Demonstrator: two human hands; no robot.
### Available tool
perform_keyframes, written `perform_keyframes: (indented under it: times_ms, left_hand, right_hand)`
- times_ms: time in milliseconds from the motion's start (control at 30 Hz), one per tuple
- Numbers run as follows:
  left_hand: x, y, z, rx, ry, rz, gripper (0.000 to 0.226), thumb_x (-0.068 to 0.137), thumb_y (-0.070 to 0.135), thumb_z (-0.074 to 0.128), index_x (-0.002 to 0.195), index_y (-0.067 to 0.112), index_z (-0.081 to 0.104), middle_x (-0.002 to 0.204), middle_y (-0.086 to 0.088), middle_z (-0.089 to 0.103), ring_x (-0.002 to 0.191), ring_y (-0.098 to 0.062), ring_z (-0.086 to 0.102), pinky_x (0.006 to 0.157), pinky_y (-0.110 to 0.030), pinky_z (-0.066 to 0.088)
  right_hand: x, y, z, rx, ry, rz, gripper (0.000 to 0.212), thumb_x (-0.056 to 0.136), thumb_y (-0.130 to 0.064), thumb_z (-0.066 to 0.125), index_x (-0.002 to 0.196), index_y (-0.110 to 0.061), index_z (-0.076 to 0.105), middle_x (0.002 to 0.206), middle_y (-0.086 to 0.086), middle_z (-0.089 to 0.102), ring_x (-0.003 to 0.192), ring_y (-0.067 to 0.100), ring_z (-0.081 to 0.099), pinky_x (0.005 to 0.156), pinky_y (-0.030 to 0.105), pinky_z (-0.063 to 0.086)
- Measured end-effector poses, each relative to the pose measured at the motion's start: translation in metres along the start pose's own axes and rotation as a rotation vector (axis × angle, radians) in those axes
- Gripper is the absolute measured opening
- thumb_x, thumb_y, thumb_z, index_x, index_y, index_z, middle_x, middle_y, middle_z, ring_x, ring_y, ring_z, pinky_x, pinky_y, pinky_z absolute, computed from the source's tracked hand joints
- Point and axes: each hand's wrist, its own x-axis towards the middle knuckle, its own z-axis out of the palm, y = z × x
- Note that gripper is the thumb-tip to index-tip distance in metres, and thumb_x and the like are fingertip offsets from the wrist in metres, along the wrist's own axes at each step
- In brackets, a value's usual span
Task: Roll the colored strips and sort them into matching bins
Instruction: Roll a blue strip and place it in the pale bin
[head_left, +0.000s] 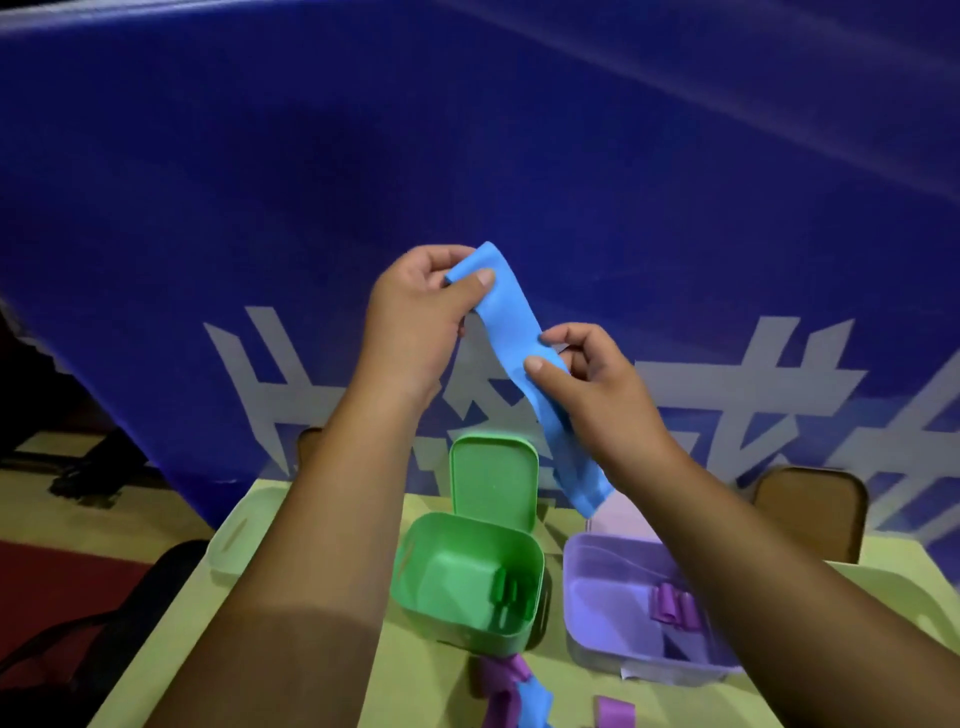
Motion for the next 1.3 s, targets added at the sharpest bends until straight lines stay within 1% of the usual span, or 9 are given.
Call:
perform_keyframes:
  times_ms: [100, 267, 467, 600, 700, 833, 1000, 1167, 1300]
  left_hand:
    - [0.007, 0.017, 0.01, 0.003, -0.017, 0.045, 0.018, 0.096, 0.014, 0.079, 0.113, 0.015, 0.076, 0.094, 0.004, 0.081, 0.072, 0.0, 0.069, 0.061, -0.017, 0.051]
    - [0.014, 0.031, 0.023, -0.035, -0.026, 0.027, 0.018, 0.091, 0.014, 0.084, 0.107, 0.012, 0.076, 0.095, -0.007, 0.083, 0.08, -0.017, 0.074, 0.07, -0.034, 0.059]
    - [0.006, 0.04, 0.03, -0.052, -0.064, 0.008, 0.019, 0.091, 0.011, 0.085, 0.105, 0.008, 0.073, 0.092, -0.011, 0.082, 0.078, -0.025, 0.076, 0.07, -0.037, 0.06]
    - [-0.003, 0.046, 0.029, -0.027, -0.081, 0.017, 0.019, 0.092, 0.012, 0.084, 0.108, 0.009, 0.074, 0.096, -0.01, 0.083, 0.091, -0.034, 0.081, 0.077, -0.042, 0.065]
    - [-0.015, 0.054, 0.025, -0.065, -0.115, 0.006, 0.02, 0.097, 0.01, 0.08, 0.115, 0.007, 0.072, 0.101, -0.01, 0.083, 0.094, -0.03, 0.082, 0.083, -0.043, 0.068]
    - [-0.028, 0.057, 0.018, -0.146, -0.144, -0.021, 0.019, 0.101, 0.008, 0.074, 0.12, 0.007, 0.071, 0.106, -0.011, 0.083, 0.1, -0.029, 0.081, 0.086, -0.038, 0.067]
    - [-0.038, 0.054, 0.017, -0.261, -0.167, -0.058, 0.018, 0.104, 0.006, 0.069, 0.122, 0.005, 0.07, 0.11, -0.016, 0.082, 0.102, -0.029, 0.081, 0.085, -0.034, 0.066]
    - [-0.041, 0.052, 0.015, -0.335, -0.191, -0.073, 0.026, 0.105, 0.021, 0.068, 0.124, 0.003, 0.07, 0.111, -0.018, 0.081, 0.099, -0.028, 0.08, 0.084, -0.034, 0.065]
    - [-0.042, 0.05, 0.014, -0.368, -0.203, -0.069, 0.028, 0.105, 0.024, 0.067, 0.122, 0.003, 0.071, 0.109, -0.015, 0.08, 0.098, -0.027, 0.079, 0.082, -0.034, 0.064]
  right_hand:
    - [-0.001, -0.01, -0.002, -0.013, 0.004, -0.044, 0.025, 0.099, -0.034, 0.076, 0.118, -0.037, 0.06, 0.079, -0.007, 0.061, 0.073, 0.014, 0.057, 0.071, 0.04, 0.045]
    - [-0.002, -0.026, -0.001, 0.013, 0.05, -0.058, 0.028, 0.092, -0.045, 0.075, 0.112, -0.038, 0.057, 0.079, -0.011, 0.061, 0.067, 0.011, 0.051, 0.066, 0.04, 0.042]
    - [0.0, -0.059, -0.003, -0.161, 0.173, -0.157, 0.033, 0.095, -0.049, 0.076, 0.116, -0.032, 0.058, 0.117, -0.015, 0.064, 0.084, -0.002, 0.059, 0.077, 0.022, 0.051]
    - [0.003, -0.078, 0.0, -0.124, 0.127, -0.179, 0.027, 0.1, -0.046, 0.071, 0.123, -0.034, 0.064, 0.11, -0.015, 0.073, 0.102, 0.0, 0.07, 0.091, 0.033, 0.061]
    - [0.002, -0.084, 0.002, -0.105, 0.1, -0.178, 0.017, 0.105, -0.043, 0.067, 0.12, -0.036, 0.067, 0.102, -0.013, 0.078, 0.098, 0.006, 0.075, 0.09, 0.049, 0.063]
    - [-0.002, -0.087, 0.001, -0.043, 0.087, -0.129, 0.015, 0.104, -0.04, 0.069, 0.117, -0.034, 0.068, 0.097, -0.011, 0.08, 0.095, 0.011, 0.077, 0.092, 0.055, 0.061]
    - [-0.01, -0.091, -0.003, 0.042, 0.052, -0.075, 0.021, 0.103, -0.036, 0.071, 0.122, -0.028, 0.072, 0.1, 0.0, 0.08, 0.091, 0.011, 0.075, 0.082, 0.039, 0.058]
    - [-0.016, -0.093, -0.006, 0.085, -0.023, -0.049, 0.02, 0.106, -0.035, 0.066, 0.123, -0.028, 0.076, 0.11, -0.004, 0.08, 0.104, 0.016, 0.077, 0.092, 0.042, 0.065]
    - [-0.019, -0.094, -0.008, 0.063, -0.018, -0.048, 0.022, 0.105, -0.038, 0.066, 0.122, -0.028, 0.075, 0.109, -0.007, 0.079, 0.101, 0.011, 0.076, 0.086, 0.036, 0.065]
